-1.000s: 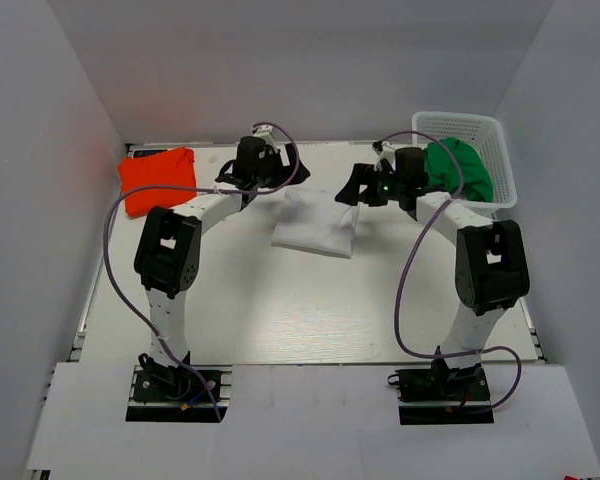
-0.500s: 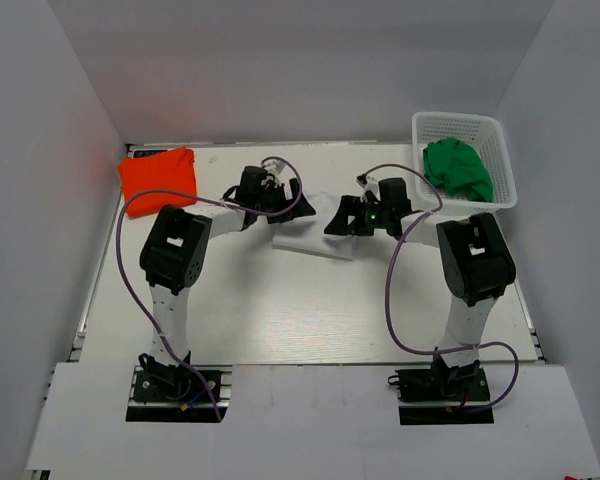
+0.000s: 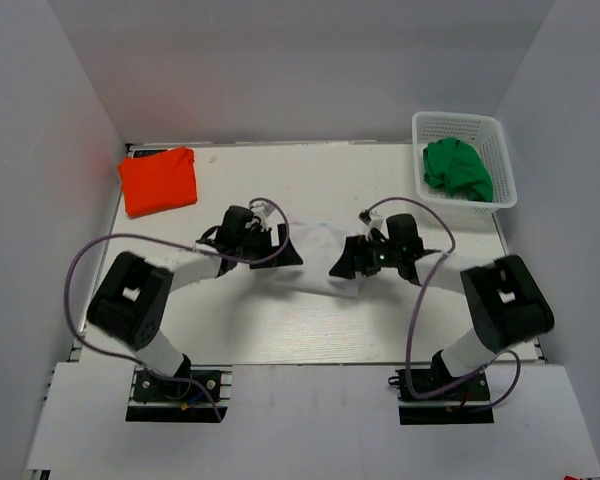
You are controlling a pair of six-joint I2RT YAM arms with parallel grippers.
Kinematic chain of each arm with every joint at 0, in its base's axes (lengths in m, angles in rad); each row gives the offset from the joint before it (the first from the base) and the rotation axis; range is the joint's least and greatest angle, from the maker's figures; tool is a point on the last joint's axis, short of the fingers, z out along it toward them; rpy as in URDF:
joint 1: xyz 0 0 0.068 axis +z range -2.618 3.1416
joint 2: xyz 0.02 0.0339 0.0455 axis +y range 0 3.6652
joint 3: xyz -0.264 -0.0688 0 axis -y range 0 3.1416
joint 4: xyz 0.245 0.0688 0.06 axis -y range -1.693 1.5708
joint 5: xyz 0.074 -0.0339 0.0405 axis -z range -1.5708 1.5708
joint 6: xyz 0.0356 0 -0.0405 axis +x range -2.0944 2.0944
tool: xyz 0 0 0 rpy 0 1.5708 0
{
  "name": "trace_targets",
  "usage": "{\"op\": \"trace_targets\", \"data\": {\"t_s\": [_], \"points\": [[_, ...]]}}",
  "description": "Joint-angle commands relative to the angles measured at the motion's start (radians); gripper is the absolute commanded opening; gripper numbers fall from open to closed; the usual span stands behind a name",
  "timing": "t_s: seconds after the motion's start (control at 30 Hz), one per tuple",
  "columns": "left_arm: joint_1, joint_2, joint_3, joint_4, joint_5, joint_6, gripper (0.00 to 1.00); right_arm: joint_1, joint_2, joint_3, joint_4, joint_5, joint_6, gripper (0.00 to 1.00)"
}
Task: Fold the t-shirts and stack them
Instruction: Put the neatly folded tshirt into the corner of the board with the left arm
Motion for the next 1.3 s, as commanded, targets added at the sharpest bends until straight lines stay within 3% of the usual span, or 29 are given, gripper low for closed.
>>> {"op": "trace_targets", "data": {"t_s": [0.0,0.17,0.37,0.47,0.73,0.9,1.0,1.07,1.1,1.13,1.27], "points": [[-0.009,-0.228,-0.105,-0.070,-0.118,-0.001,1.00,0.042,-0.174,-0.100,-0.112,-0.047,-0.059,0.90],[-0.009,-0.272,-0.150,-0.092,-0.262,-0.002,1.00,0.034,-0.358,-0.107,-0.144,0.022,-0.054,0.90],[-0.032,-0.085,0.002,-0.135,-0.226,0.121,1.00,0.028,-0.449,-0.067,-0.208,0.204,-0.011,0.90],[-0.068,0.021,0.124,-0.196,-0.209,0.202,0.95,0.027,-0.473,-0.061,-0.239,0.293,-0.011,0.90],[-0.155,0.210,0.258,-0.297,-0.351,0.247,0.84,0.005,-0.512,-0.068,-0.291,0.358,-0.027,0.90],[-0.202,0.276,0.301,-0.357,-0.483,0.247,0.59,-0.005,-0.544,-0.084,-0.297,0.427,-0.047,0.90],[-0.211,0.322,0.324,-0.348,-0.483,0.247,0.42,-0.010,-0.550,-0.093,-0.337,0.450,-0.042,0.90],[-0.211,0.354,0.345,-0.348,-0.460,0.256,0.26,-0.024,-0.553,-0.098,-0.345,0.456,-0.042,0.90],[-0.211,0.366,0.365,-0.348,-0.472,0.256,0.04,-0.027,-0.556,-0.101,-0.346,0.459,-0.042,0.90],[-0.211,0.366,0.376,-0.366,-0.497,0.256,0.00,-0.027,-0.558,-0.099,-0.351,0.464,-0.040,0.90],[-0.211,0.324,0.433,-0.426,-0.667,0.256,0.00,-0.041,-0.572,-0.110,-0.343,0.479,-0.039,0.90]]}}
